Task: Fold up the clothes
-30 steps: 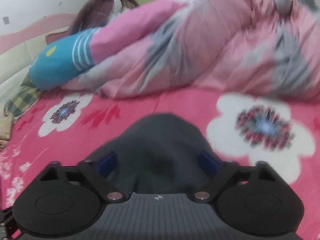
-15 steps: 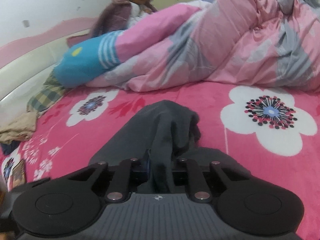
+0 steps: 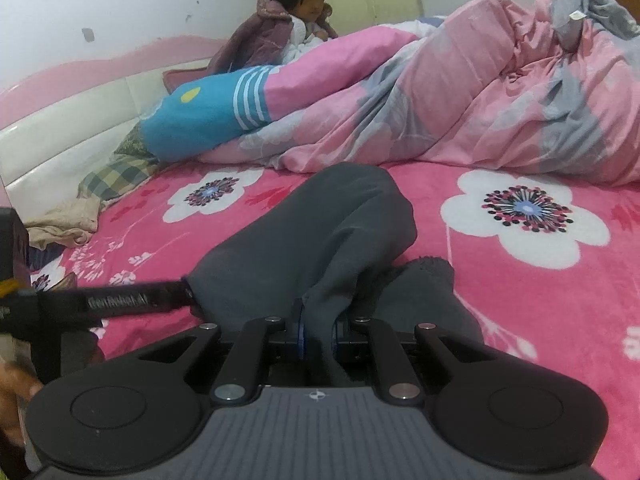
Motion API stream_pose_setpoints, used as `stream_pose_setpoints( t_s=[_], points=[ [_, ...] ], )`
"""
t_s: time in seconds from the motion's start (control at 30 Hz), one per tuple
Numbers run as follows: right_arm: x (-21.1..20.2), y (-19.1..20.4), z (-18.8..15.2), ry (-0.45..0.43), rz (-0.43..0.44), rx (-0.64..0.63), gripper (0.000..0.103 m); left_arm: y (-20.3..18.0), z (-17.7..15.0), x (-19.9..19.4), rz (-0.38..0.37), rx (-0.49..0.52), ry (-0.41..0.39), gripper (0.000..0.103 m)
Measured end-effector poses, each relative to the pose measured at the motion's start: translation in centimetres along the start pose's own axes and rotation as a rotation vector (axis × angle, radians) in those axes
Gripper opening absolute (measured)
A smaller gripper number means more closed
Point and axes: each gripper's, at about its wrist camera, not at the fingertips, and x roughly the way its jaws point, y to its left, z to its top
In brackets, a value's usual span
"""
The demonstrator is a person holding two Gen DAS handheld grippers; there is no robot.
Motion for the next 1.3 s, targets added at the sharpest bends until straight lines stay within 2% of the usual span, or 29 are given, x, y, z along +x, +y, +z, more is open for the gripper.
stream_pose_setpoints(
  t_s=[0.4,0.7,0.9,0.97,1.07,1.17,1.23,1.3],
  points=[
    [-1.2,2.9,-2.4,-0.041,0.021,-0.09,0.01,1.8,0.6,-1.8,-0.091,-0.066,-0.048,0.074],
    [-2.3,3.2,-4.4,-0.039,0.028,-0.136,0.009,2.1,0.0,-3.1,-0.08,-0.064,-0.012,0.077],
    [-2.7,4.9,-6.4,-0.024,0.025,-0.253,0.009,-0.1,-0.4,-5.7,-0.059,0.005,-0.061,0.08],
    [-2.6,5.8,-7.4,-0.014,0.008,-0.311,0.009,-0.9,-0.6,-6.6,-0.052,0.03,-0.08,0.084],
    [-2.4,7.2,-8.7,-0.002,-0.029,-0.402,0.01,-2.1,-0.7,-7.9,-0.041,0.068,-0.108,0.086],
    [-3.0,8.1,-9.4,-0.01,-0.051,-0.451,0.015,-3.4,-0.9,-9.3,-0.031,0.106,-0.136,0.088],
    [-4.0,8.0,-9.3,-0.023,-0.043,-0.43,0.027,-5.0,-0.8,-8.7,-0.058,0.15,-0.119,0.089],
    [-5.5,7.2,-9.1,-0.041,-0.023,-0.374,0.035,-6.8,-0.8,-7.2,-0.088,0.202,-0.08,0.094]
  ],
)
